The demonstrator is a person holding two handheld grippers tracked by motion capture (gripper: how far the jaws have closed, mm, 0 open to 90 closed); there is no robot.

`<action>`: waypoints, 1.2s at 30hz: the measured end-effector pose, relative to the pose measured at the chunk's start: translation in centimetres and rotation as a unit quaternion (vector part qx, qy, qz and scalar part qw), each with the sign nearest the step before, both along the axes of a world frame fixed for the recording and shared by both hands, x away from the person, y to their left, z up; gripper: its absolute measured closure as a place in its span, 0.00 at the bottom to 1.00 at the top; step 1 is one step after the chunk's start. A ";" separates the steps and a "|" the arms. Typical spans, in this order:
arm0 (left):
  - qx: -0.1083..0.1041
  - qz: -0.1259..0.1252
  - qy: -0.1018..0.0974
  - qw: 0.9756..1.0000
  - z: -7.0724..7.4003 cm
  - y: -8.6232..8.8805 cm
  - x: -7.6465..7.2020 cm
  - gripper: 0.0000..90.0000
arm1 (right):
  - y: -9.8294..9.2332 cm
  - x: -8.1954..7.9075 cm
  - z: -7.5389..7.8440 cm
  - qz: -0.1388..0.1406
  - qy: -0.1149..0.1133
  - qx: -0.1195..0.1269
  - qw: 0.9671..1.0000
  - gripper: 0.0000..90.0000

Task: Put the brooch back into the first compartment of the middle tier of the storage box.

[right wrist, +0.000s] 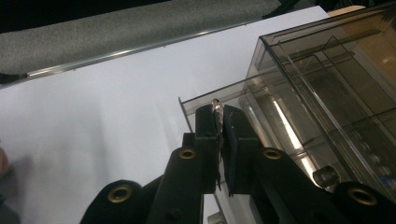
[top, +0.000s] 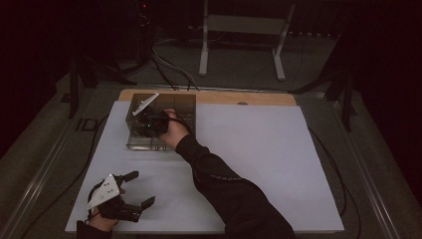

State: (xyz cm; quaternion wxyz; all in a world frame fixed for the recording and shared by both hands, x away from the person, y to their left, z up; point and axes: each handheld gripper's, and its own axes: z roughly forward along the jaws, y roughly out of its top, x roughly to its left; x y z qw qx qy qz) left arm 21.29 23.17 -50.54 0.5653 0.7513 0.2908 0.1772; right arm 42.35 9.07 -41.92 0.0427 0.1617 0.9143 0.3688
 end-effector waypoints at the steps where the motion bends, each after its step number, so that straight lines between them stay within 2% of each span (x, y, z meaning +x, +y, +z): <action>1: 0.000 0.000 0.000 1.000 0.0 0.0 0.0 0.00 | 0.1 0.1 -0.1 0.000 0.001 -0.001 1.000 0.94; 11: -0.001 -0.001 -0.001 1.000 0.0 0.0 0.0 0.00 | 1.4 1.2 -1.0 -0.011 -0.003 -0.013 1.000 0.93; 16: -0.003 0.000 0.000 1.000 -0.1 0.1 0.0 0.00 | 1.4 1.3 -1.1 -0.014 0.008 -0.002 1.000 0.78; 18: -0.004 0.000 -0.001 1.000 0.0 0.1 0.0 0.00 | 1.4 1.2 -0.9 -0.012 0.006 0.001 1.000 0.76; 25: 0.002 -0.002 -0.001 1.000 -0.1 0.0 0.0 0.00 | 0.9 -0.2 0.4 -0.004 0.005 0.027 1.000 0.54; 32: 0.004 -0.002 0.000 1.000 -0.1 0.0 0.0 0.00 | -0.3 -1.1 1.3 -0.015 0.000 0.045 0.999 0.32; 36: 0.005 -0.002 -0.001 1.000 -0.1 -0.2 0.0 0.00 | -1.2 -1.3 1.7 -0.023 -0.002 0.051 0.998 0.26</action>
